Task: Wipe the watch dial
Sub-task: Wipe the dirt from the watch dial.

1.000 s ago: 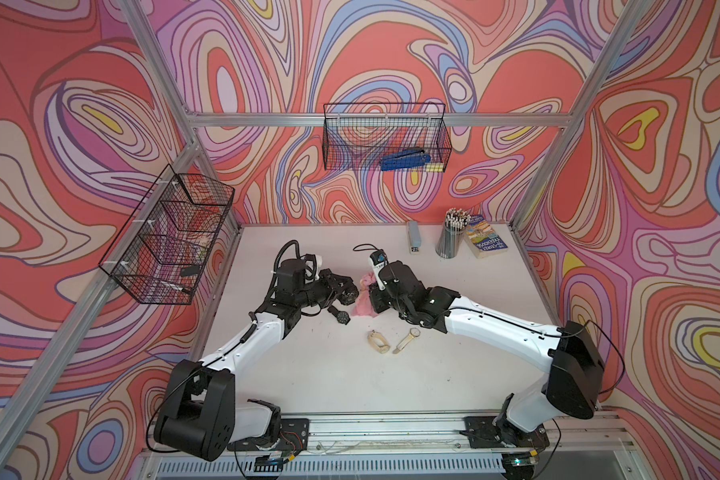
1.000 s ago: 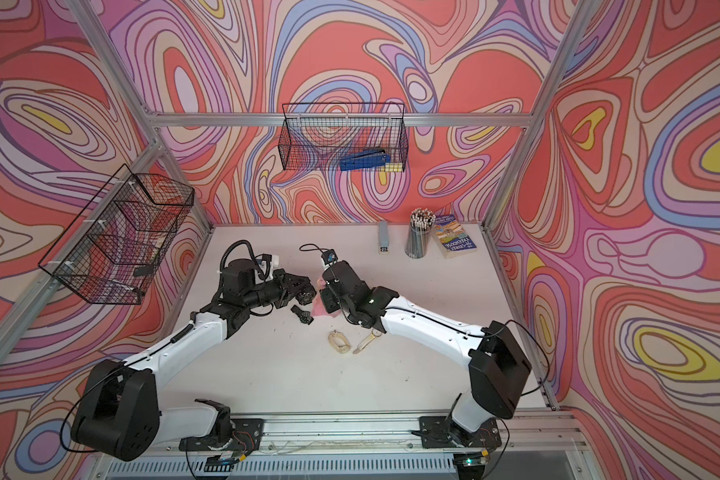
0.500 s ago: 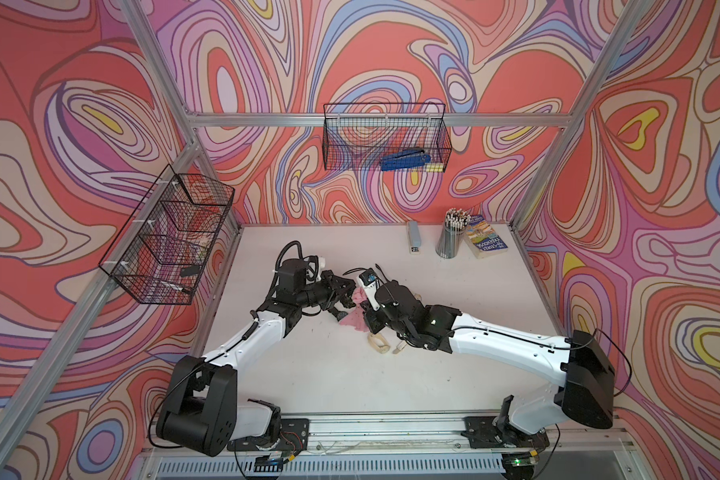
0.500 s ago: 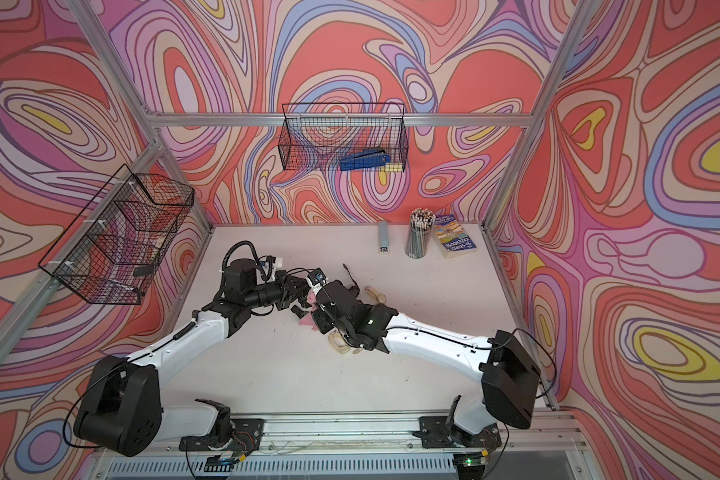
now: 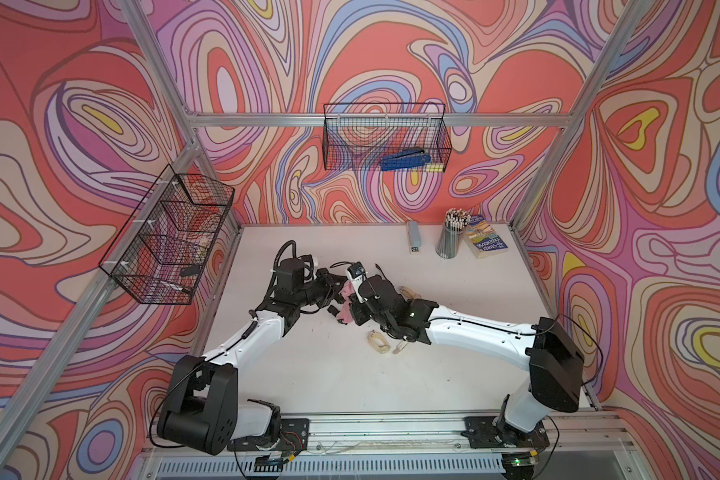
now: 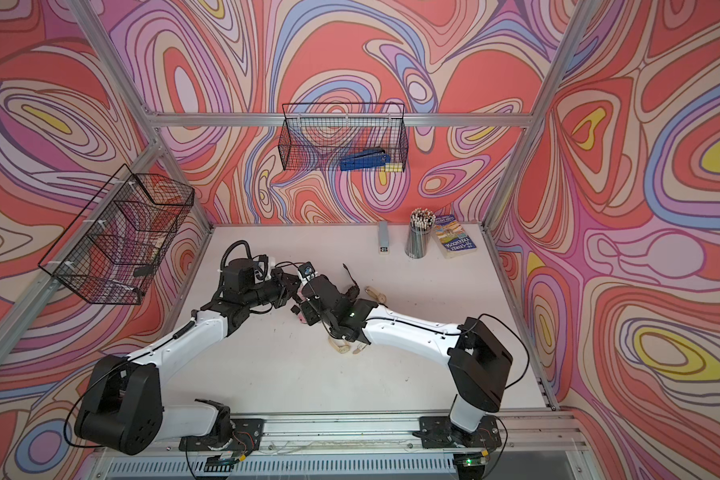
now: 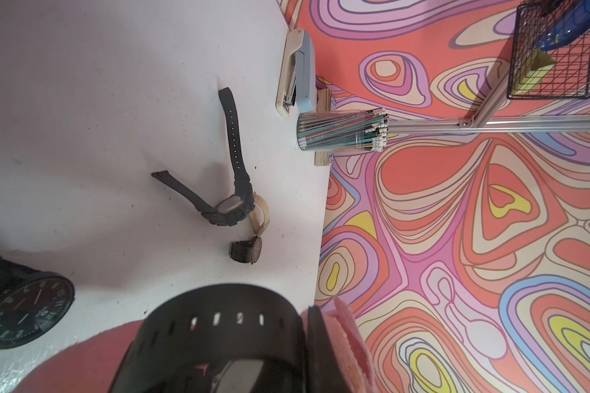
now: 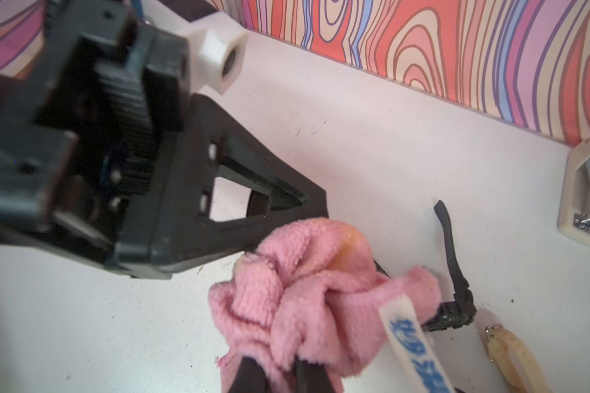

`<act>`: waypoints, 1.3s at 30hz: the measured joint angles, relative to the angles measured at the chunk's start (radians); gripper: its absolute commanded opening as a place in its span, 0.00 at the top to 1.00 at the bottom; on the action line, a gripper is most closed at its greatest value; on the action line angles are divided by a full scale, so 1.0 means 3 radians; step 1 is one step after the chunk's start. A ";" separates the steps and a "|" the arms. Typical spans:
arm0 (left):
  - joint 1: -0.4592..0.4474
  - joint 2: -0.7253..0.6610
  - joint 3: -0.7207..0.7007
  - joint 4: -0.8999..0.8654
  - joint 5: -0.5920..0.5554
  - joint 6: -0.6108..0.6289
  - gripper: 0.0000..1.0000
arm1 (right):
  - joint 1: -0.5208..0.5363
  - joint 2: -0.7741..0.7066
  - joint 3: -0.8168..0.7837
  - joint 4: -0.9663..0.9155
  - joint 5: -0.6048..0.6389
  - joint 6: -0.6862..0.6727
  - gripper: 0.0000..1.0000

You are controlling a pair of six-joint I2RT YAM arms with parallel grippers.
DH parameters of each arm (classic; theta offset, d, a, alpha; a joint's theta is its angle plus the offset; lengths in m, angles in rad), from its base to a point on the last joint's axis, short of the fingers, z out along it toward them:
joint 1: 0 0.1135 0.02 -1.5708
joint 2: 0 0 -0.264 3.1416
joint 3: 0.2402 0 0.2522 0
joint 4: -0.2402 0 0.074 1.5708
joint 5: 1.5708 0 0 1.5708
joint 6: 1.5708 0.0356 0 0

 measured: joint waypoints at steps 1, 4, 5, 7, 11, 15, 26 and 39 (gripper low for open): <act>-0.0003 0.0003 0.0003 -0.0001 0.0014 -0.0014 1.00 | -0.0075 -0.0037 -0.0090 0.0061 -0.0065 0.0062 1.00; -0.0006 0.0006 0.0036 0.0017 0.0056 -0.0065 1.00 | -0.0248 -0.0042 -0.0153 0.0074 -0.0161 0.0111 1.00; -0.0006 0.0006 0.0047 0.0039 0.0089 -0.0090 1.00 | -0.0280 -0.0037 -0.0150 0.0076 -0.0167 0.0104 1.00; -0.0010 0.0006 0.0060 0.0074 0.0145 -0.0130 1.00 | -0.0286 -0.0018 -0.0137 0.0084 -0.0164 0.0056 1.00; -0.0001 0.0041 0.0060 0.0076 0.0164 -0.0187 1.00 | -0.0211 0.0045 -0.0100 0.0071 -0.0042 -0.0061 1.00; -0.0001 0.0065 0.0060 0.0072 0.0184 -0.0186 1.00 | -0.0168 0.0043 -0.0103 0.0047 0.0078 -0.0116 1.00; -0.0052 0.0065 0.0128 -0.0008 0.0234 -0.0080 1.00 | 0.0028 -0.0514 -0.0303 0.0058 0.0125 -0.0141 1.00; -0.0047 0.0065 0.0135 -0.0067 0.0186 -0.0070 1.00 | 0.0132 -0.0198 -0.0225 0.0100 0.0132 -0.0092 1.00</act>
